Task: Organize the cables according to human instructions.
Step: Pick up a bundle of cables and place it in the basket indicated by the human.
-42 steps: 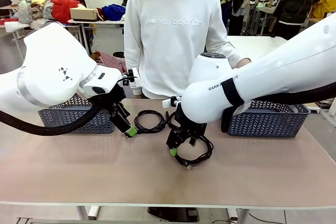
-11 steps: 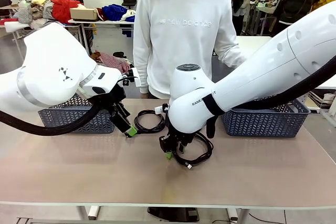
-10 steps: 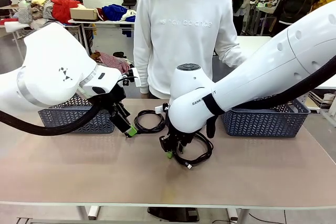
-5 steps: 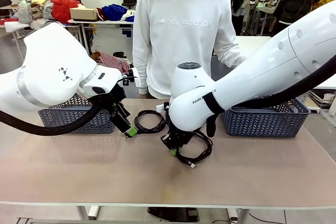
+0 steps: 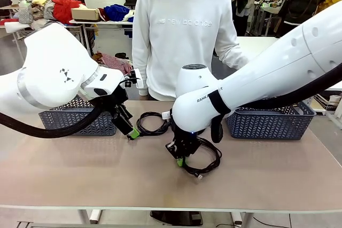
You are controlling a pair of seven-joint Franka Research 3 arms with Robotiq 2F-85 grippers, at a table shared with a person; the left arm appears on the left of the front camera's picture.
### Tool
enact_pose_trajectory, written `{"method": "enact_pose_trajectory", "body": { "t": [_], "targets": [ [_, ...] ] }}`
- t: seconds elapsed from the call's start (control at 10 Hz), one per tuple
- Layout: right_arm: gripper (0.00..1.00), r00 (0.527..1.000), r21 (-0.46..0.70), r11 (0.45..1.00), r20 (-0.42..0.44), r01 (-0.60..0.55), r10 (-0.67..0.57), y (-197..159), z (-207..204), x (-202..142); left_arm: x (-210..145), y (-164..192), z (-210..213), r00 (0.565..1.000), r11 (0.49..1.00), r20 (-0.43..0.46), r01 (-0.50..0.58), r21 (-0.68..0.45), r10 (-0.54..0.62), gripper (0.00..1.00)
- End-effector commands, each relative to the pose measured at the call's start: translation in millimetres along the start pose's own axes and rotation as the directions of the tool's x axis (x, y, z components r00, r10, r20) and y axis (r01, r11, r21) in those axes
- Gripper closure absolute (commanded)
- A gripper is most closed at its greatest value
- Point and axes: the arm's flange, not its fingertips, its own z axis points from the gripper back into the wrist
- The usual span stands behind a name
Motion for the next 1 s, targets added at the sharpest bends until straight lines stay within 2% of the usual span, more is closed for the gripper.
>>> {"method": "enact_pose_trajectory", "body": {
  "t": [0.0,0.2,0.4,0.6,0.7,0.9],
  "targets": [
    [1.00,0.997,-0.035,0.996,-0.008,-0.078,0.078,-1,20,-19,-2,-1,0,1.000,1.000,0.000,-0.003,0.005,0.003,0.00],
    [1.00,0.969,-0.054,0.968,-0.029,-0.246,0.245,2,44,-34,-2,-1,0,1.000,1.000,0.000,-0.003,0.005,0.003,0.00],
    [1.00,0.921,-0.043,0.920,-0.037,-0.390,0.389,2,70,-47,-2,-1,0,1.000,1.000,0.000,-0.003,0.005,0.003,0.00],
    [1.00,0.833,-0.027,0.833,-0.048,-0.552,0.550,-8,98,-53,-2,-1,0,1.000,1.000,0.000,-0.003,0.005,0.003,0.00],
    [1.00,0.800,-0.038,0.799,-0.057,-0.600,0.598,-15,113,-54,-2,-1,0,1.000,1.000,0.000,-0.003,0.005,0.003,0.00],
    [1.00,0.765,-0.102,0.759,-0.054,-0.643,0.641,-37,145,-50,-2,-1,0,1.000,1.000,0.000,-0.003,0.005,0.003,0.00]
  ]
}}
